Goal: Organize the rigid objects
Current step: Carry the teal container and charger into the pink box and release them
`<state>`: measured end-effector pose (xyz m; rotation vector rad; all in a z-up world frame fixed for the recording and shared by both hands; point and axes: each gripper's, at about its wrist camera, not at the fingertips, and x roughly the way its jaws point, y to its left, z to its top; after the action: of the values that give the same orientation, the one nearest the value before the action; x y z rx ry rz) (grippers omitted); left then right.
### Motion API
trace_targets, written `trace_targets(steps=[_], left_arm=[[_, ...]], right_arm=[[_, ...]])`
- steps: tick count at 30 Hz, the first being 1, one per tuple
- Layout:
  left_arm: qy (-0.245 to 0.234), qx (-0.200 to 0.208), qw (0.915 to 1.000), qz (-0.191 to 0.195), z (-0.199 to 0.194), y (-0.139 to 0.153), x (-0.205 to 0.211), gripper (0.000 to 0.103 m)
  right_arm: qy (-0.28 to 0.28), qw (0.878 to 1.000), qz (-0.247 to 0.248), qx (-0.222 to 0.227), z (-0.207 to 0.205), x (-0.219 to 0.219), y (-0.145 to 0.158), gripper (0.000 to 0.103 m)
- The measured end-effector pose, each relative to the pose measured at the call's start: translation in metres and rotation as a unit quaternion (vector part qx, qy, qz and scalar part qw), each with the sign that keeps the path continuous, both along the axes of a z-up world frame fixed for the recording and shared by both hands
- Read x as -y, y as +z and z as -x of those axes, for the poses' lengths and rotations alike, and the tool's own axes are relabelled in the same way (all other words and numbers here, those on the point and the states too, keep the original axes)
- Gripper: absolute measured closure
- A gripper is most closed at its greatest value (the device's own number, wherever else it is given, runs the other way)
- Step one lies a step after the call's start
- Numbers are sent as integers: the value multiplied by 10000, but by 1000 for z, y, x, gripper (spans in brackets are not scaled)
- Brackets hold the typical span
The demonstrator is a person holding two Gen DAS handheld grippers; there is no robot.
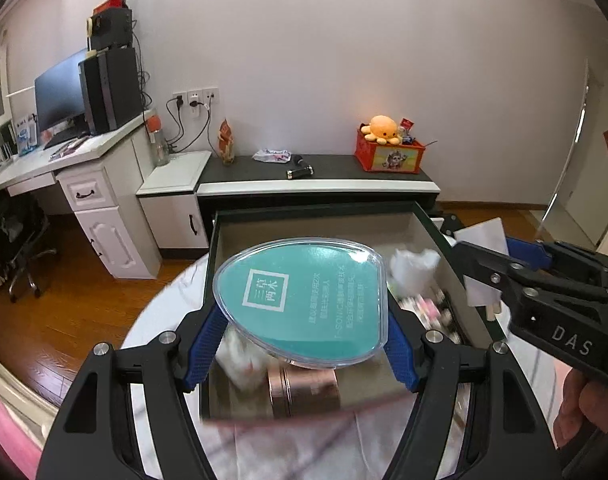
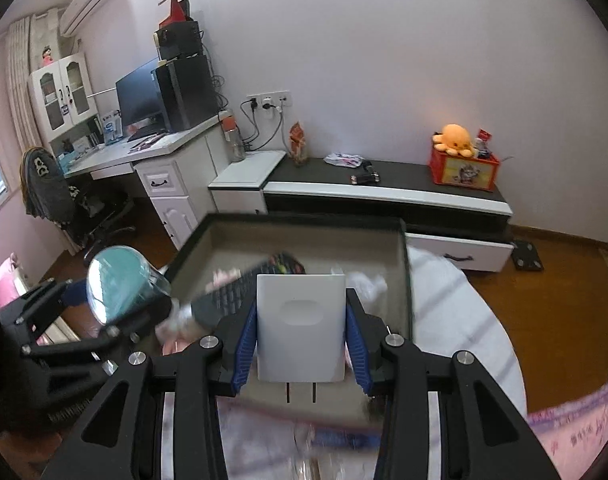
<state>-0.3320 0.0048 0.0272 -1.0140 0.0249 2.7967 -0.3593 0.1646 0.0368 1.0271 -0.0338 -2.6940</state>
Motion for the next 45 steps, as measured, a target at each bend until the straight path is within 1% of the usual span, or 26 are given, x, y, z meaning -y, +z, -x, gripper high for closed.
trace_targets(steps=[3,6,10,13,15,18,20,21,27,30,31,33,35,36,37,38,41,43,45], left_arm=[[78,52,10000,26,34,0,1,31],[180,199,9996,12,70,-6,3,31],[251,469,9986,11,111,-26,4,31],[226,642,9977,58,129,-42,1,31],[196,758,9969,64,137,-50,-1,31],[135,950,9954,-11,147,-63,0,31],[124,1088,9940,-35,151,-70,0,31],[95,1139,9934,-104,153,-71,1,31],[69,1213,9926,-55,153,-71,-4,31],[131,1172,9930,10,150,-70,-3,29],[157,1139,9933,56,149,-68,-3,27],[218,1119,9935,47,146,-63,0,23],[265,1082,9938,1,140,-55,7,14],[282,1033,9942,-17,137,-51,10,11],[305,952,9950,-25,132,-46,12,3],[323,860,9958,-10,126,-40,13,0],[315,709,9970,37,111,-27,15,0],[301,676,9972,44,100,-18,15,0],[331,573,9978,75,85,-8,15,0]], right_arm=[[34,9999,-2,105,32,9,-5,62],[-2,9994,8,349,67,12,-20,62],[-69,9978,-27,656,103,12,-44,62],[-90,9957,-51,921,125,12,-63,62],[-119,9942,-133,1059,136,14,-75,62],[-136,9915,-130,1288,146,10,-87,62],[-144,9918,-124,1263,147,7,-86,62],[-189,9918,-248,1242,148,7,-87,62],[-223,9900,-319,1354,148,9,-89,62],[-245,9890,-374,1411,145,9,-91,60],[-258,9891,-353,1407,145,9,-91,58],[-336,9890,-281,1411,142,3,-89,45],[-390,9895,-225,1377,138,-3,-84,25],[-408,9899,-164,1348,136,-6,-80,21],[-381,9903,-66,1333,133,-8,-77,19],[-342,9904,16,1338,130,-8,-73,18],[-387,9913,-39,1255,120,-5,-63,17],[-415,9914,113,1235,110,-6,-56,17],[-484,9912,210,1212,99,-7,-49,11]])
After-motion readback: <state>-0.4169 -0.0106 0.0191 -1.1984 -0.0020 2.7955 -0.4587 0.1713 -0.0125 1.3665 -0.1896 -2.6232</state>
